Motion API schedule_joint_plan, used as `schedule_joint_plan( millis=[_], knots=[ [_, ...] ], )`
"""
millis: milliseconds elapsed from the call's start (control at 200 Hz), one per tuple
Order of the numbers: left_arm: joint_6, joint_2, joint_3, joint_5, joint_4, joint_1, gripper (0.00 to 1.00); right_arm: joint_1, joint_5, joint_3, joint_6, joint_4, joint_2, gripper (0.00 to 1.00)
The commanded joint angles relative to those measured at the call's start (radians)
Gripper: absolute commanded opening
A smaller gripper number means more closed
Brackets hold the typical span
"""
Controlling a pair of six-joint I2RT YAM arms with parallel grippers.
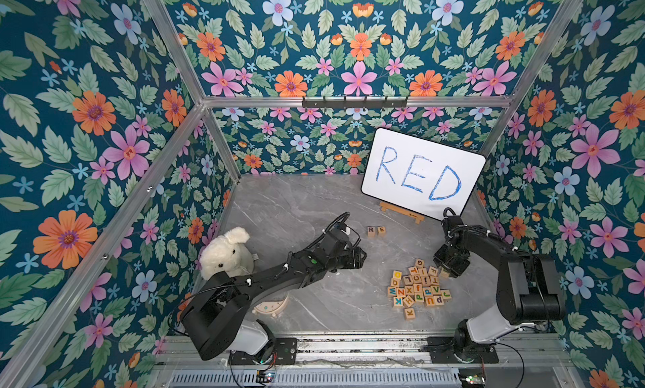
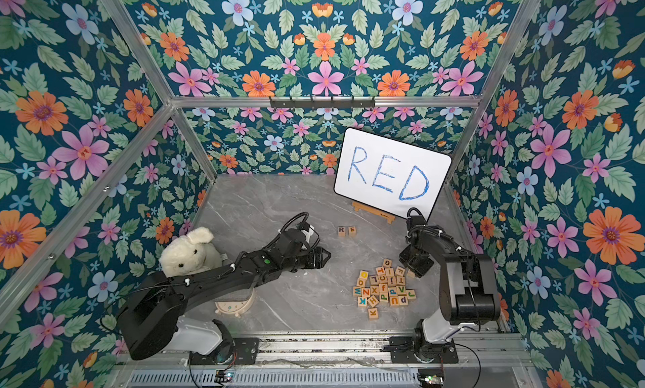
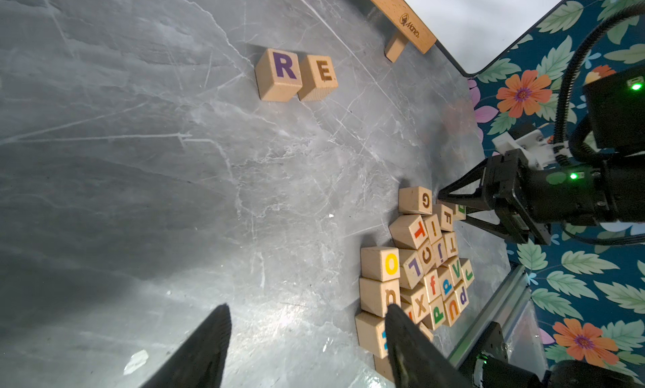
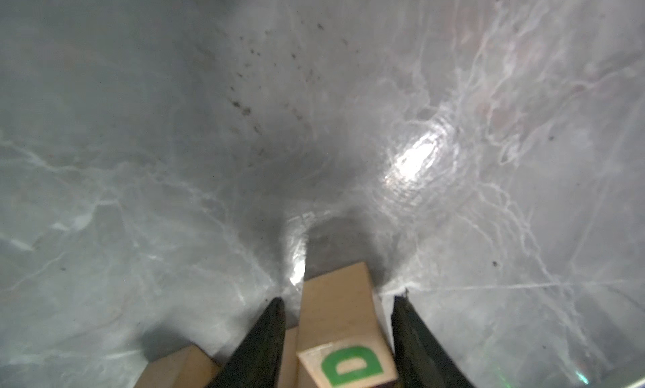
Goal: Assemble the uppercase word "red" with letter blocks
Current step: Pick up the letter block from the center of the board.
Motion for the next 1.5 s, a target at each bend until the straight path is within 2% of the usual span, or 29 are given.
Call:
schedule_joint_plan(
  millis=[0,105,270,670,815,890,1095,1225,1495],
  knots=[
    [0.001,0.004,0.007,-0.007,0.003,-0.001,0.72,0.001,0.015,0.003,-0.067,-0.019,-0.016,0.52],
    [0.008,0.006,0.01,-0.013,-0.001,-0.001,0.72,0.001,0.029,-0.005,-0.123,-0.009,-0.04,0.52],
    [0.001,0.006,0.004,-0.012,0.006,-0.001,0.72,0.003,-0.05,-0.02,-0.19,0.033,-0.064,0.51],
    [0.006,-0.016,-0.009,-0.027,0.01,-0.001,0.74,0.015,-0.036,-0.017,-0.184,0.038,-0.023,0.42],
    [0.003,-0.02,-0.013,-0.033,0.01,0.0,0.74,0.015,-0.015,-0.016,-0.167,0.025,-0.028,0.37],
    [0.007,-0.023,-0.013,-0.04,0.006,-0.001,0.75,0.014,-0.009,-0.016,-0.142,0.017,-0.029,0.34],
    [0.019,-0.037,-0.019,-0.064,0.004,-0.001,0.75,0.014,0.001,0.008,-0.069,-0.032,-0.03,0.33],
    [0.023,-0.063,-0.026,-0.129,-0.004,-0.001,0.76,0.015,-0.011,0.025,0.027,-0.076,-0.047,0.26],
    [0.035,-0.144,-0.059,-0.247,-0.016,0.001,0.76,0.015,-0.036,0.089,0.229,-0.181,-0.143,0.22]
  ],
)
